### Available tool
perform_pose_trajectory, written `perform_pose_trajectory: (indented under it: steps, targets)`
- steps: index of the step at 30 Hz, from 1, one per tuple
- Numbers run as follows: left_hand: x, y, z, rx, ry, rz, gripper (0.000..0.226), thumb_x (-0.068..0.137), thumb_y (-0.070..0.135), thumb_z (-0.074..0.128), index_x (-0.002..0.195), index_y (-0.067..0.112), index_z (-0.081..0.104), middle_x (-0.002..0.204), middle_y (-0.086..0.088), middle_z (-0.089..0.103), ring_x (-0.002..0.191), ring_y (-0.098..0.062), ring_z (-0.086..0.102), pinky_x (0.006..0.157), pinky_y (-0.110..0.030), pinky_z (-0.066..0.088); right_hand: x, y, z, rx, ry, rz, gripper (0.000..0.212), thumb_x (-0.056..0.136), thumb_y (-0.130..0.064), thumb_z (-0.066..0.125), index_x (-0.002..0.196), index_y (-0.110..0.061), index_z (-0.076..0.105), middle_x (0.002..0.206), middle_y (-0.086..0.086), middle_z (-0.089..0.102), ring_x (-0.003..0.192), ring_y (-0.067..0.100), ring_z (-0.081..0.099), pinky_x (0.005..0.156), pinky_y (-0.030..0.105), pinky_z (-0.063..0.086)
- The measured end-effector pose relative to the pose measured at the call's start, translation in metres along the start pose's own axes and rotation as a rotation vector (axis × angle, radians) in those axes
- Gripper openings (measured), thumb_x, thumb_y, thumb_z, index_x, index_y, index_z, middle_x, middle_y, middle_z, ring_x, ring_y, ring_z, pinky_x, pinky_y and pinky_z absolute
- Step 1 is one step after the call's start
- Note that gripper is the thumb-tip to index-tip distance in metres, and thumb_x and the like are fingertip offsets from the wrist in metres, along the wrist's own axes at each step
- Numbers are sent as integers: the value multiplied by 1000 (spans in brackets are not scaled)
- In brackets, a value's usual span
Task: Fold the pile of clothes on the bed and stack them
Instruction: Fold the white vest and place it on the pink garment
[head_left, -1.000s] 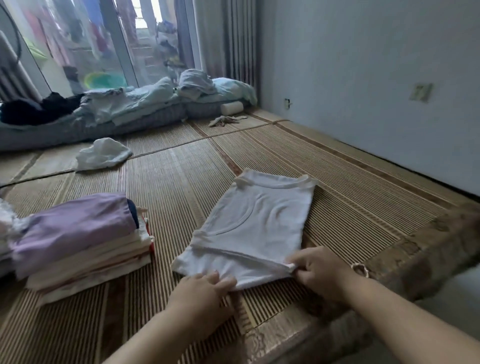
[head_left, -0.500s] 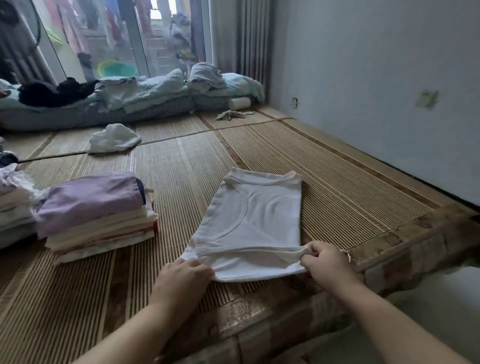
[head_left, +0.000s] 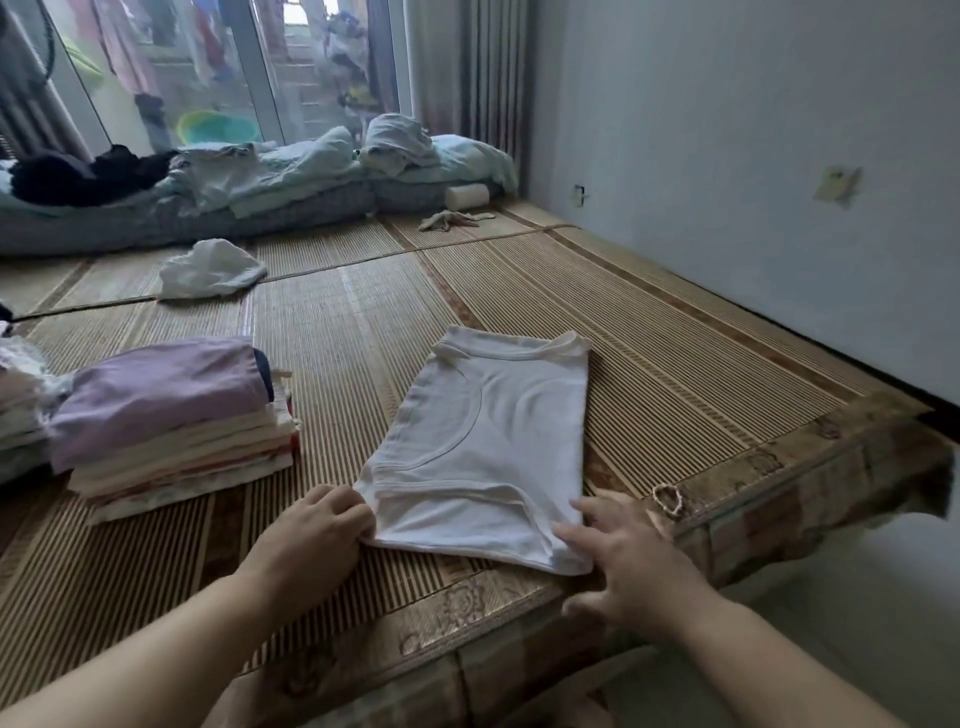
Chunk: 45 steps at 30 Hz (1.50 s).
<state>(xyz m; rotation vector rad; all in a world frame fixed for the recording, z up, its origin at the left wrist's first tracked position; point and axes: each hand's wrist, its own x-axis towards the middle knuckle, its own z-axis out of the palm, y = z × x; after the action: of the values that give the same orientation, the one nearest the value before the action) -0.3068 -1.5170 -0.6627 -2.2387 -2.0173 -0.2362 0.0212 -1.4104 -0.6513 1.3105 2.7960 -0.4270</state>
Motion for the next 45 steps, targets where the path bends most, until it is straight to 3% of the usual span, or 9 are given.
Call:
perform_pose_trajectory:
  steps: [2,7,13,19,24,27,30,36,45]
  targets:
    - [-1,-10,1,-30,-60,20,24,89,23,45,94,22,68,104,6,68,95,-19,65,85,-28,53,4,7,4,53,-13,-89,69,76,-50,71,139,-44,42,151,-22,29,144,4,10,118,43,4]
    - [-3,-25,3,-133,-134,-110,41,94,17,50,129,36,58,131,14,58,123,-6,52,106,-19,37,14,22,5,225,150,-175,26,84,-44,67,109,-37,71,124,-19,62,127,2,45,107,22,34]
    - [1,-16,-15,-43,-145,-119,23,91,26,51,101,34,71,98,14,70,92,-6,64,79,-20,46,11,26,-7,529,64,-78,31,84,-54,56,81,-24,65,91,-6,70,97,9,62,82,34,48]
    - [9,-7,-72,-525,-265,-179,16,59,32,47,57,42,60,56,17,56,52,-1,51,50,-17,36,4,32,-48,861,-171,-60,25,76,-51,61,68,-27,63,61,-11,57,56,4,53,51,17,40]
    - [68,-11,-71,-687,-17,-336,15,72,21,56,63,27,66,61,8,62,56,-7,53,52,-23,40,43,31,-61,947,146,153,24,93,-34,58,77,-17,65,64,5,65,49,17,59,42,26,43]
    - [110,-18,-50,-667,119,-485,24,92,10,55,108,23,68,95,0,70,73,-5,59,57,-8,43,73,34,-58,919,386,375,12,96,-26,50,93,-20,61,81,0,67,54,17,67,46,30,49]
    - [126,-18,-31,-609,51,-529,50,96,20,55,143,26,40,138,-6,54,117,-20,56,96,-31,46,79,44,-50,579,460,422,16,96,-28,46,110,-27,54,97,-8,62,73,15,65,57,28,45]
    - [80,-9,-2,-213,-151,54,59,89,58,44,144,42,30,152,17,24,143,-5,16,116,-31,17,67,40,-31,503,354,157,27,90,-37,58,117,-35,62,108,-12,64,85,-3,57,66,15,41]
    - [72,-18,14,-60,-410,119,66,82,58,32,144,52,8,155,22,5,144,1,-4,120,-29,3,75,21,-31,186,-201,-169,97,52,-82,61,139,-45,39,151,-27,20,143,2,7,116,32,11]
